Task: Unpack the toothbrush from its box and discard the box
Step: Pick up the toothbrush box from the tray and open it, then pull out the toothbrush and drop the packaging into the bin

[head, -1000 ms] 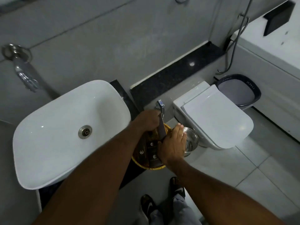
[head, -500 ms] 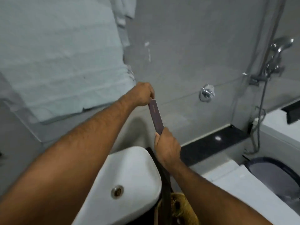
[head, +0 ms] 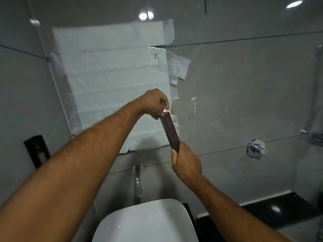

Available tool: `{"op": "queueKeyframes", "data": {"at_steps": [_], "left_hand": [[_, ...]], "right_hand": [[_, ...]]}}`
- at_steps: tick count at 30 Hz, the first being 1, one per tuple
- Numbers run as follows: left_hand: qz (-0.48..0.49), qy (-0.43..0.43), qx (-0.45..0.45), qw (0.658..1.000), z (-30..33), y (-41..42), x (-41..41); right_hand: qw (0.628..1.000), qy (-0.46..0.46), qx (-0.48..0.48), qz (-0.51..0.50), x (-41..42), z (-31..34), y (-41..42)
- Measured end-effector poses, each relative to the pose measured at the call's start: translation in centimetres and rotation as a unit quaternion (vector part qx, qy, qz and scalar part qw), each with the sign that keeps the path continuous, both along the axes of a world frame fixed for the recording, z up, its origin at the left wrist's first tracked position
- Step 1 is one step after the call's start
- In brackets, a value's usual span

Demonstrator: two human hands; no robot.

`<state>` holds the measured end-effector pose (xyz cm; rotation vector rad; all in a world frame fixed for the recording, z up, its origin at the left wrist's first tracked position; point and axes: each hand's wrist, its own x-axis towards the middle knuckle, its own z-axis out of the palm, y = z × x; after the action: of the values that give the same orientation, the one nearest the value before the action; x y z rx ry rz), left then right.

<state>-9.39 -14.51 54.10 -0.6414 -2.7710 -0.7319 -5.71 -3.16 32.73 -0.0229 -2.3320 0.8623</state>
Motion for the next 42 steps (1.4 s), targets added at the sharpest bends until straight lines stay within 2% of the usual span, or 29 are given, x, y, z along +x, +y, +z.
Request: {"op": "queueKeyframes", "data": {"at_steps": [3, 5, 6, 8, 10, 11, 12, 14, 16, 19, 24, 27, 30, 34, 37, 38, 40, 42], "left_hand": [[0.025, -0.074, 0.212, 0.974, -2.9, -2.0, -0.1], [0.066, -0.121, 0.362, 0.922, -6.3, -3.0, -0.6], [0.085, -0.15, 0.442, 0.88, -8.4, -3.4, -0.9], [0.079, -0.238, 0.608, 0.753, -12.5, -3.7, -1.1], [0.021, -0.318, 0.719, 0.618, -16.4, -3.5, -0.7], [-0.001, -0.337, 0.748, 0.572, -18.2, -3.3, -0.5], [-0.016, -0.347, 0.767, 0.54, -19.7, -3.2, -0.2], [-0.027, -0.356, 0.791, 0.497, -21.9, -2.9, 0.3], [-0.025, -0.365, 0.801, 0.475, -23.4, -3.2, 0.7], [-0.04, -0.374, 0.781, 0.498, -24.4, -4.1, 0.9], [-0.083, -0.39, 0.711, 0.58, -24.2, -5.7, 1.4], [-0.134, -0.39, 0.673, 0.614, -23.9, -6.5, 2.0], [-0.159, -0.379, 0.649, 0.64, -23.6, -7.5, 2.3], [-0.156, -0.329, 0.642, 0.675, -24.5, -7.7, 2.5], [-0.128, -0.296, 0.637, 0.7, -26.3, -6.2, 2.7], [-0.113, -0.288, 0.629, 0.713, -27.0, -5.4, 2.8], [-0.083, -0.291, 0.607, 0.735, -29.1, -2.7, 3.3], [-0.061, -0.306, 0.591, 0.744, -31.6, 1.1, 4.2]], "right_hand": [[0.996, -0.022, 0.089, -0.023, -0.2, 2.3, 2.1], [0.982, -0.026, 0.18, -0.044, -0.3, 5.2, 3.6], [0.97, -0.018, 0.237, -0.051, -0.3, 6.9, 4.0], [0.932, 0.01, 0.359, -0.049, -0.3, 10.6, 4.1], [0.869, 0.04, 0.492, -0.022, -0.3, 13.7, 2.9], [0.828, 0.056, 0.558, -0.005, -0.3, 14.8, 2.0], [0.787, 0.068, 0.614, 0.009, -0.2, 15.5, 1.0], [0.717, 0.075, 0.692, 0.026, -0.2, 16.4, -0.8], [0.679, 0.073, 0.73, 0.031, -0.3, 16.6, -2.0], [0.676, 0.074, 0.732, 0.036, -0.8, 16.6, -2.4], [0.714, 0.098, 0.693, 0.033, -2.0, 16.6, -1.1], [0.757, 0.122, 0.641, 0.018, -2.8, 16.7, 0.8], [0.826, 0.123, 0.549, -0.024, -3.1, 15.8, 3.2], [0.938, 0.08, 0.313, -0.122, -2.0, 10.7, 6.9], [0.988, -0.002, 0.057, -0.147, -0.4, 3.9, 9.4], [0.992, -0.03, -0.033, -0.119, 0.4, 1.4, 10.0], [0.975, -0.08, -0.199, -0.056, 2.0, -4.0, 11.0], [0.95, -0.11, -0.291, -0.031, 3.8, -9.0, 12.2]]}}
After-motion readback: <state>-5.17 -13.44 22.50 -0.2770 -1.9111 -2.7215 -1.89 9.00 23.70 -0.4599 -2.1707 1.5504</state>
